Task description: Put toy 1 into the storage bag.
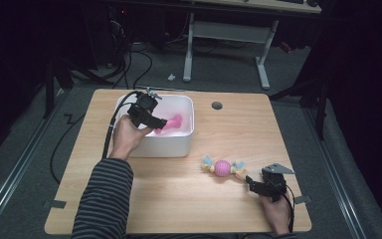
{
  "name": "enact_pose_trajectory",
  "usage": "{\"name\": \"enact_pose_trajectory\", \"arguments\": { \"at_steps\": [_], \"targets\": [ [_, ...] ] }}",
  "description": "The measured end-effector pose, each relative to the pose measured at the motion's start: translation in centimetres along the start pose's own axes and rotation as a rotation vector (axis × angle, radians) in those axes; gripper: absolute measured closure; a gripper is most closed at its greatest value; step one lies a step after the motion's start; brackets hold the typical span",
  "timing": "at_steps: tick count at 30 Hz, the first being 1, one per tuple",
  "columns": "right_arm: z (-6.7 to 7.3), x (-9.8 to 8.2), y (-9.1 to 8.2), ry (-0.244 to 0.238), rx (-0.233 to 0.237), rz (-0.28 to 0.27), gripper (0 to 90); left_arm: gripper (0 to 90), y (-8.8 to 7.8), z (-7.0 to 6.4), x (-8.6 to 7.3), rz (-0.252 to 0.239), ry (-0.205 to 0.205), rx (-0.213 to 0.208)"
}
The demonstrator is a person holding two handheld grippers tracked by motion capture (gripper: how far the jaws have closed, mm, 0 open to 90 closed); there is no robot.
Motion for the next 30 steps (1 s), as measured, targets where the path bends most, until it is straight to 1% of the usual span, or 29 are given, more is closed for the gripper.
{"name": "enact_pose_trajectory", "arguments": {
  "at_steps": [1, 4, 5, 6, 7, 9, 12, 21, 25, 26, 27, 30],
  "targets": [
    [0.0, 0.0, 0.0, 0.0, 0.0, 0.0, 27.1, 33.1, 0.0, 0.0, 0.0, 0.0, 0.0, 0.0],
    [0.0, 0.0, 0.0, 0.0, 0.0, 0.0, 27.2, 31.5, -0.9, 0.0, 0.0, -0.037, -0.014, -0.005],
    [0.0, 0.0, 0.0, 0.0, 0.0, 0.0, 27.2, 31.5, -1.2, 0.0, 0.0, -0.051, -0.02, -0.008],
    [0.0, 0.0, 0.0, 0.0, 0.0, 0.0, 27.1, 31.1, -1.7, -0.1, -0.2, -0.08, -0.039, -0.018],
    [0.0, 0.0, 0.0, 0.0, 0.0, 0.0, 27.1, 30.9, -1.7, -0.1, -0.2, -0.08, -0.039, -0.018],
    [0.0, 0.0, 0.0, 0.0, 0.0, 0.0, 27.1, 30.9, -2.1, 0.0, -0.4, -0.102, -0.051, -0.02],
    [0.0, 0.0, 0.0, -0.001, 0.001, 0.001, 27.1, 30.5, -2.8, 0.1, -1.0, -0.125, -0.067, -0.007],
    [0.1, 0.0, 0.0, 0.0, 0.0, 0.0, 27.1, 29.9, -4.1, -0.3, -2.2, -0.156, -0.07, 0.006],
    [0.1, 0.0, 0.0, 0.001, 0.001, 0.0, 27.1, 30.5, -4.8, -0.3, -3.0, -0.163, -0.089, 0.022],
    [0.1, 0.0, 0.0, 0.0, 0.001, 0.0, 27.1, 31.5, -5.2, -0.5, -3.5, -0.17, -0.095, 0.029],
    [0.1, 0.0, 0.0, 0.0, 0.001, 0.0, 27.1, 31.7, -5.2, -0.5, -3.5, -0.17, -0.095, 0.029],
    [0.1, 0.0, 0.0, 0.0, 0.001, 0.0, 27.1, 32.0, -5.9, -0.7, -4.3, -0.189, -0.105, 0.036]
  ]
}}
Point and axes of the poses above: each handheld gripper's, and its own axes: y roughly forward along the jaws, x roughly out of its top, z roughly to its left, the point moved 6 cm from there along y, roughly forward along the jaws, and after that the axes turned 8 degrees about y, right-handed, at the moved point
